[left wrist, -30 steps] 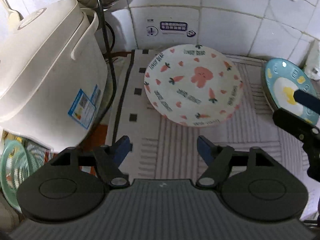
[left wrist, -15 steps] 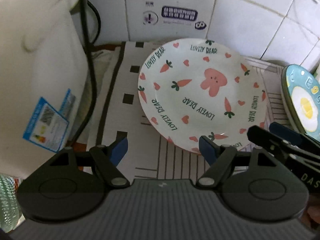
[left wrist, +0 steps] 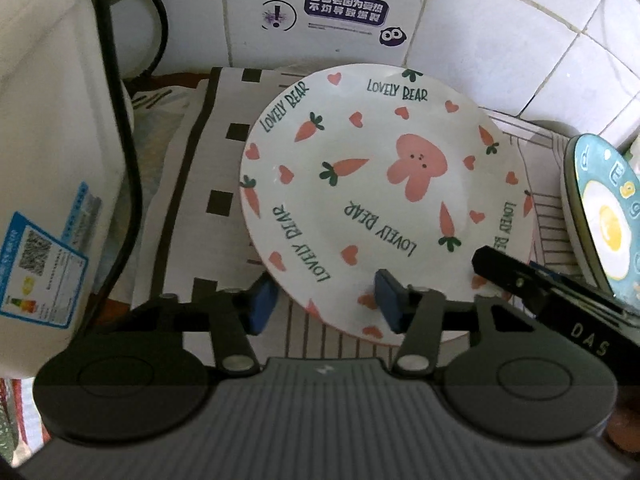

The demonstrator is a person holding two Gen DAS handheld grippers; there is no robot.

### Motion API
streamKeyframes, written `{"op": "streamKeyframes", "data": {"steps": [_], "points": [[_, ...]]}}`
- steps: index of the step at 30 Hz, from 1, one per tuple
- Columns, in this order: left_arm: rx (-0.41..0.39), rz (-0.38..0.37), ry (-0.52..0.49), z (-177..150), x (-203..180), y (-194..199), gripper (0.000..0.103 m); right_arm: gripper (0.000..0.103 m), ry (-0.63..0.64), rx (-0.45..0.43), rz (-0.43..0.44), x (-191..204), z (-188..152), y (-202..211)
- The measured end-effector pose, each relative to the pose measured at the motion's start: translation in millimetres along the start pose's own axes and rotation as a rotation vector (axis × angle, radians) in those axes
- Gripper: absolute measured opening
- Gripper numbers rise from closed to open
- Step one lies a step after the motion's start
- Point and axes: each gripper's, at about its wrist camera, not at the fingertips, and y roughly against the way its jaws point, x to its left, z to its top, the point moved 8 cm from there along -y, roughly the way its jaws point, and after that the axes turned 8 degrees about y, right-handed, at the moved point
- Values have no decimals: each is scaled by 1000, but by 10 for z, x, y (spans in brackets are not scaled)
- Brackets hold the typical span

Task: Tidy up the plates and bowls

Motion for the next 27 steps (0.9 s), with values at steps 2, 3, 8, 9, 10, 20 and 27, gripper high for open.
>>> {"op": "streamKeyframes", "data": {"steps": [2, 3, 8, 9, 10, 20, 27], "points": [[1, 2, 14, 19, 3, -29, 51, 24, -6, 4, -8, 1, 9, -20], [-1, -1, 25, 29, 11, -38, 51, 23, -6, 7, -11, 2, 10, -25], [-29, -10, 23, 23, 23, -36, 50, 22, -36, 18, -11, -27, 20, -62], [-33, -10, 21, 18, 22, -33, 49, 21, -40, 17, -13, -30, 20, -66], [-30, -11, 21, 17, 27, -30, 48, 21, -43, 19, -14, -32, 19, -66], [7, -38, 16, -14, 120, 76, 38, 20, -80, 117, -48, 91, 28, -22], [7, -64, -3, -185, 18, 237, 38, 21, -78, 109, -44, 95, 4, 174]]}}
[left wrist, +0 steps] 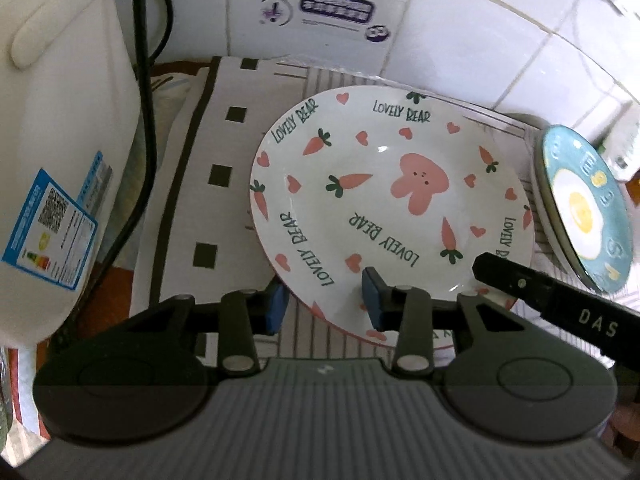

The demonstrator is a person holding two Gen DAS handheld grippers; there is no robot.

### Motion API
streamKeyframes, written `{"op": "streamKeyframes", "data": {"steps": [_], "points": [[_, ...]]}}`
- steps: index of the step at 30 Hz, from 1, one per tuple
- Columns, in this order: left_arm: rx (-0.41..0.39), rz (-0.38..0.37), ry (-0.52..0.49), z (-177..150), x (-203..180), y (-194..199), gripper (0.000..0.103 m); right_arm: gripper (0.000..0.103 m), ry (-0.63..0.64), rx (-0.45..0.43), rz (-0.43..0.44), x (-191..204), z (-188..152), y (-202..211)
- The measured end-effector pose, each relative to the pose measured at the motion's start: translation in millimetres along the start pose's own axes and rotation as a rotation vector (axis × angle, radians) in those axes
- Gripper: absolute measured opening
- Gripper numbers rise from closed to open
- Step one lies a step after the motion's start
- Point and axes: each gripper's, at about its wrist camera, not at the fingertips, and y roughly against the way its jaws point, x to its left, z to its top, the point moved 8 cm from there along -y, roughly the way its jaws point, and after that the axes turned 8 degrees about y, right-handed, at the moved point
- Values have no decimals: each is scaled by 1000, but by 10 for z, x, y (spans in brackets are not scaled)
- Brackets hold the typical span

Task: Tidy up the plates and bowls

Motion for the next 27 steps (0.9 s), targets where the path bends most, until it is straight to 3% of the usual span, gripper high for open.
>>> {"op": "streamKeyframes", "data": {"steps": [16, 27], "points": [[-59, -52, -127, -173, -857, 486, 38, 24, 12, -116, -3, -305, -76, 841], [-85, -68, -131, -348, -1583, 516, 36, 24, 33, -169, -8, -857, -42, 1411]]}}
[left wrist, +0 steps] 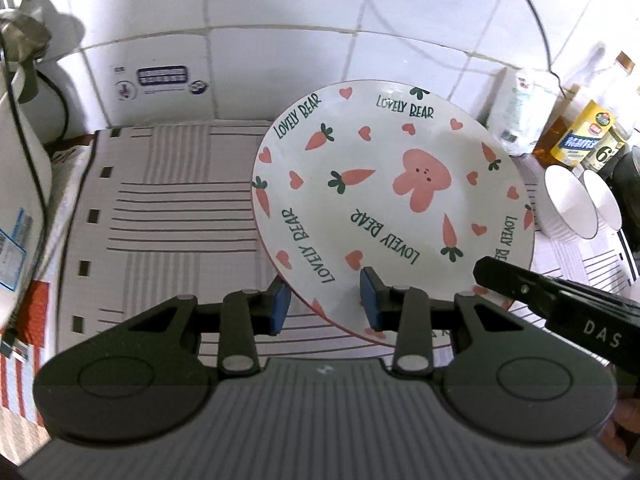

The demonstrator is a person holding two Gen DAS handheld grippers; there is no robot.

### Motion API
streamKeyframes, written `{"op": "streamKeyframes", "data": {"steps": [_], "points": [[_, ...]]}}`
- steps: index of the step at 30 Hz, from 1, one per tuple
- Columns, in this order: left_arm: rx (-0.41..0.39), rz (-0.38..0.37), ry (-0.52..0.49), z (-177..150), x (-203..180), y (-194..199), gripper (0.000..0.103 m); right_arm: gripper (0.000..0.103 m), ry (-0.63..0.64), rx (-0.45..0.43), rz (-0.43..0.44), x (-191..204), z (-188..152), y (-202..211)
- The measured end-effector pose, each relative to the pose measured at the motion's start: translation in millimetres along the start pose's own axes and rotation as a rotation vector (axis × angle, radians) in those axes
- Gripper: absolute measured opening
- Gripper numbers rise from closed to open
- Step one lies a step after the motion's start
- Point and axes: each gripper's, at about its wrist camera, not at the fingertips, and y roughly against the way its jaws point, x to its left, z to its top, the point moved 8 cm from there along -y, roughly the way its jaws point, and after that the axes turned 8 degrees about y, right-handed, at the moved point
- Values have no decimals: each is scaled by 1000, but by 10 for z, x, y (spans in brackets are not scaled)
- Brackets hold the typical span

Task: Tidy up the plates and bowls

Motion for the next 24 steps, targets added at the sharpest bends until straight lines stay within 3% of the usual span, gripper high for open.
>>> {"op": "streamKeyframes", "data": {"steps": [13, 24], "points": [[-20, 30, 107, -179, -568, -241, 35, 24, 39, 50, 87, -702, 159, 109], [5, 76, 213, -193, -689, -537, 35, 25, 113, 131, 142, -1103, 278, -95]]}}
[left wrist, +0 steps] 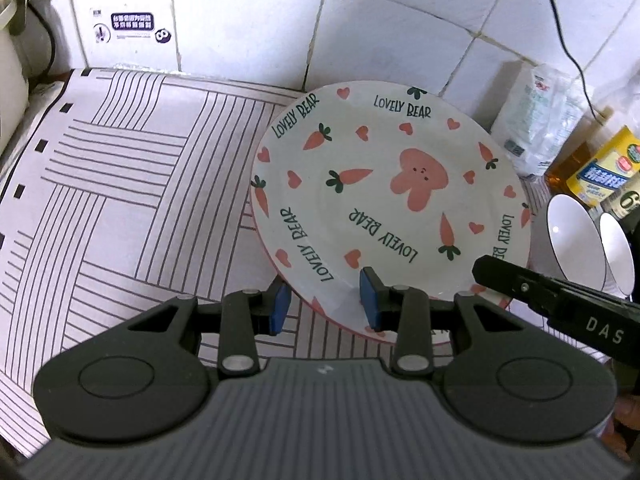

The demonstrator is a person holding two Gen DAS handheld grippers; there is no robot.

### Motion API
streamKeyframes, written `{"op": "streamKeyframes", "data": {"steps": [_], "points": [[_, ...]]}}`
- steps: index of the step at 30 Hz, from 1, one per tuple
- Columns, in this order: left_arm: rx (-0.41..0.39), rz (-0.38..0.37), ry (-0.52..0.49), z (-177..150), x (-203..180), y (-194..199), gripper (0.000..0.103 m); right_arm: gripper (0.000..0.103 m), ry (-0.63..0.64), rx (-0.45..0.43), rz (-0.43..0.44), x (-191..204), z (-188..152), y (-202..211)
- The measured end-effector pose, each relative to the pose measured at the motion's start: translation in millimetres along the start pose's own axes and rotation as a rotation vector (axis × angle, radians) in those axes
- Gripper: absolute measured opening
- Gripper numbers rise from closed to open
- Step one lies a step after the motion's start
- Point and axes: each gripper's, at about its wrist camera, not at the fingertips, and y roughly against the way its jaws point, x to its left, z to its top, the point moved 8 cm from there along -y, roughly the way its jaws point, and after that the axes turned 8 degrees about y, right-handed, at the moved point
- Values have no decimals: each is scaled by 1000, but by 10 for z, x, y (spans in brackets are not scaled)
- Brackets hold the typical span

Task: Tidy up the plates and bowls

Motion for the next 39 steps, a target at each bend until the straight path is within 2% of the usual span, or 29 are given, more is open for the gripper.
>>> {"op": "streamKeyframes", "data": {"steps": [9, 15, 16, 17, 18, 20, 22, 26, 31, 39], "points": [[22, 32, 36, -5, -58, -41, 35, 25, -13, 38, 22, -71, 13, -74], [21, 12, 41, 77, -189, -27, 35, 24, -24, 24, 20, -128, 50, -43], [40, -5, 43, 92, -224, -40, 35, 20, -11, 23, 40, -94, 60, -23], [62, -3, 46, 99, -255, -60, 35, 4, 3, 21, 53, -43, 69, -5], [73, 21, 44, 102, -274, -70, 35, 3, 26, 25, 92, 43, 75, -1], [79, 56, 46, 95, -266, -85, 35, 3, 57, 53, 70, 187, 87, -30], [79, 53, 63, 77, -220, -75, 29, 3, 85, 48, 61, 282, 108, -32], [86, 58, 75, 38, -198, -69, 28, 3, 64, 42, 46, 276, 131, 24], [67, 93, 31, 1, -302, -27, 28, 8, 59, 16, 24, 165, 105, 107], [76, 70, -48, -172, -543, 176, 28, 8, 133, -11, -33, 123, -6, 289]]}}
